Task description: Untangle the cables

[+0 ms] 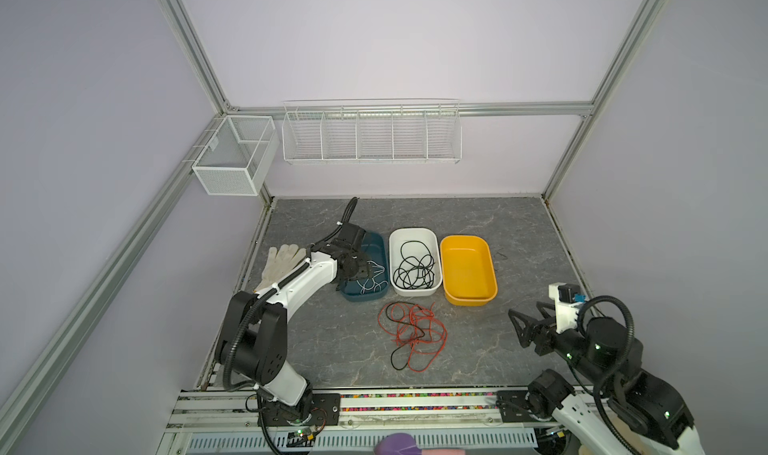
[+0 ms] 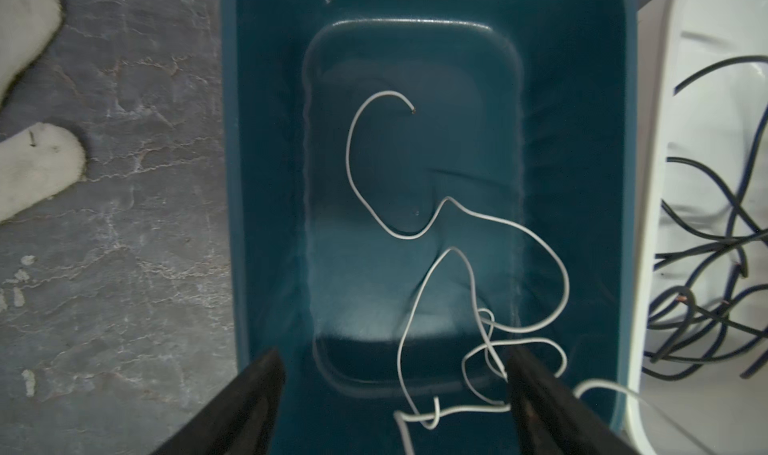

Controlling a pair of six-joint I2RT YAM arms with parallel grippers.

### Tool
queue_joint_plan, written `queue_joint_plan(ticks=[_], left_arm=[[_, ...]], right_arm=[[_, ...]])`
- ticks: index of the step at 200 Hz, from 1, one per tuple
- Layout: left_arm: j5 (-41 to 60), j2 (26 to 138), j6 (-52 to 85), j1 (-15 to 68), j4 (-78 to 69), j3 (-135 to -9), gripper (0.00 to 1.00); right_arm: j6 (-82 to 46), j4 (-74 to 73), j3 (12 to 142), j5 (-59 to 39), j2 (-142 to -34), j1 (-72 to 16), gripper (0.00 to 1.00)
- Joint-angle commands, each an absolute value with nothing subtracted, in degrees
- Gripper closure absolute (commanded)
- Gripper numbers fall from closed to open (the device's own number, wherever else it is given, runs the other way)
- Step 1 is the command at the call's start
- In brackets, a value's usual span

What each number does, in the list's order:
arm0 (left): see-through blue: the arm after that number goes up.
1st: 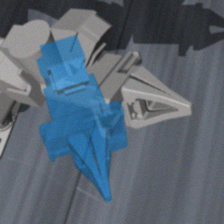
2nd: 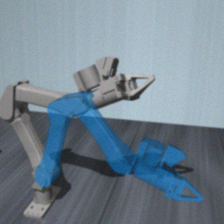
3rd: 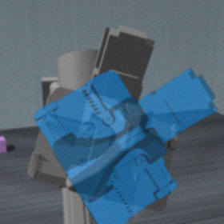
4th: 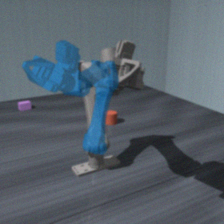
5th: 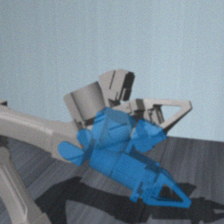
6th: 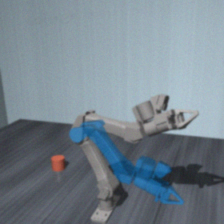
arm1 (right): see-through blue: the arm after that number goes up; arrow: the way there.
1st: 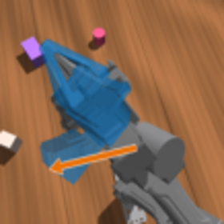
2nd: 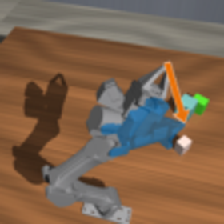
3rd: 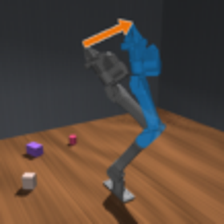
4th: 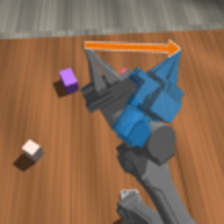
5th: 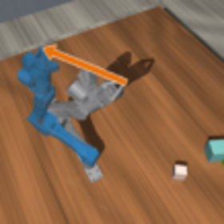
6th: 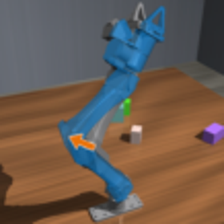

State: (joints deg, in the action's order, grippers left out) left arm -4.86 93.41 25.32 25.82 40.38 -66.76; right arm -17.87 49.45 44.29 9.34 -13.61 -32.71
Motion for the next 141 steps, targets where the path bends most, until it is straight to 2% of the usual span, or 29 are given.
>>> queue_joint_plan(ticks=[1, 35, 71, 74, 115, 141], left_arm=[[-1.3, 98.2, 22.6, 25.8, 50.6, -71.6, 0.14], [-0.9, 97.7, 21.1, 25.8, 52.3, -72.1, 0.12], [-1.5, 94.9, 19.6, 25.8, 53.2, -71.4, 0.04], [-1.2, 94.7, 19.4, 25.8, 53.1, -71.3, 0.0], [0.0, 94.7, 16.7, 26.1, 54.3, -71.3, 0.01], [0.3, 94.1, 15.7, 26.1, 54.7, -71.4, 0.01]], right_arm=[[-16.4, 48.5, 44.3, 7.1, -15.5, -32.3, 0.12], [-16.4, 46.1, 46.8, 3.1, -19.2, -32.5, 0.12], [-18.9, 37.0, 48.9, -5.6, -30.3, -33.2, 0.12], [-19.0, 35.9, 49.2, -6.0, -31.8, -33.5, 0.12], [-17.5, 26.2, 52.1, -5.5, -46.2, -41.9, 0.0], [-13.5, 22.4, 56.4, -6.6, -58.0, -47.4, 0.13]])
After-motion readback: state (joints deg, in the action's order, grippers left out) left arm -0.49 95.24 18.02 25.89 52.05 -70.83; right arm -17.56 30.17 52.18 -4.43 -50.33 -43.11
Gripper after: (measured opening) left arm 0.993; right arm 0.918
